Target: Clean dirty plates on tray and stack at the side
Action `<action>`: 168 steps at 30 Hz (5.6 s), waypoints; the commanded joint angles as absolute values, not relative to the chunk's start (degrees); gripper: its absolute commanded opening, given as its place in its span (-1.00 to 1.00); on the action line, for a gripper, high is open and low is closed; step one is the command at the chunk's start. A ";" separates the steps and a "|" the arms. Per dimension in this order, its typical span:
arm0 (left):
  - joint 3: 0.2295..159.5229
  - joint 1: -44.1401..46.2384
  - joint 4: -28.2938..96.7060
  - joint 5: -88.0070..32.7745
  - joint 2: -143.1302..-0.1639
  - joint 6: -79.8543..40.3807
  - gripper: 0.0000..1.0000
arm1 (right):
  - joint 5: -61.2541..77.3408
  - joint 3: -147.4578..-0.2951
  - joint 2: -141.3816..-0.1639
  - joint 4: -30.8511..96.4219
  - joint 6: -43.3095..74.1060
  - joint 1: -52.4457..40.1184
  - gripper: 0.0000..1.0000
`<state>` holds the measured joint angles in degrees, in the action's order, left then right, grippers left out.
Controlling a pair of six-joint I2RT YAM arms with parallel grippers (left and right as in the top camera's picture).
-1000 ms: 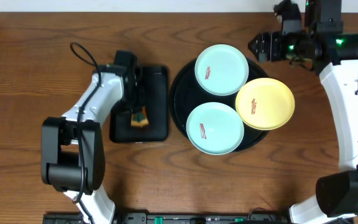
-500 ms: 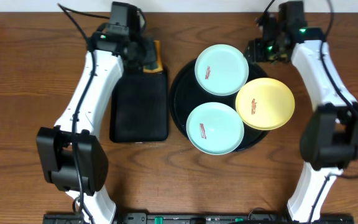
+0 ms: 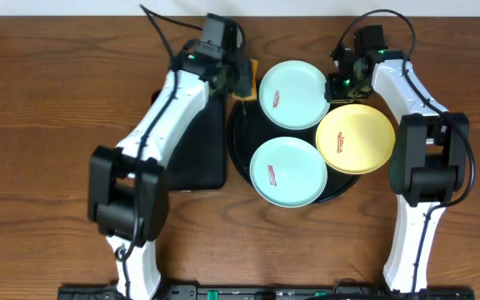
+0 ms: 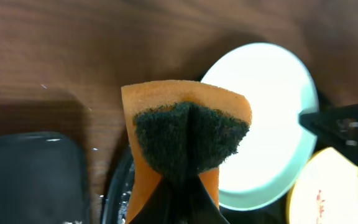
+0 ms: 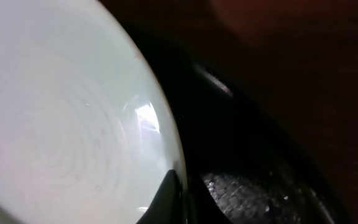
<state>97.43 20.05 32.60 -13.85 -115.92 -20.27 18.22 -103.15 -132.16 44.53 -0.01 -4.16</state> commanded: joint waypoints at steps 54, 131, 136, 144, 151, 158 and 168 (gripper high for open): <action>100.75 33.43 18.92 -17.15 -137.23 -42.85 -0.85 | 9.43 -103.39 -132.00 52.77 5.32 -7.25 -0.98; 89.06 6.11 58.78 -9.50 -108.51 -18.87 0.09 | 15.75 -103.50 -131.87 50.26 0.58 -7.81 -0.98; 89.06 3.11 61.28 -9.69 -99.61 -18.90 0.30 | 18.72 -106.54 -129.95 51.22 0.60 -7.99 -0.98; 89.06 0.36 62.57 -9.65 -87.37 -18.87 0.46 | 18.11 -109.93 -121.30 50.63 -3.66 -12.82 -0.98; 89.06 0.32 62.61 -9.65 -82.81 -18.87 0.61 | 9.47 -109.93 -117.32 46.48 -5.06 -22.22 -0.97; 88.97 0.32 62.96 -9.65 -82.76 -18.90 0.72 | -8.62 -109.82 -117.78 41.12 -6.98 -32.47 -0.98; 88.97 0.32 62.96 -9.65 -82.76 -18.90 0.73 | -23.88 -109.82 -117.73 36.49 -13.06 -40.25 -0.98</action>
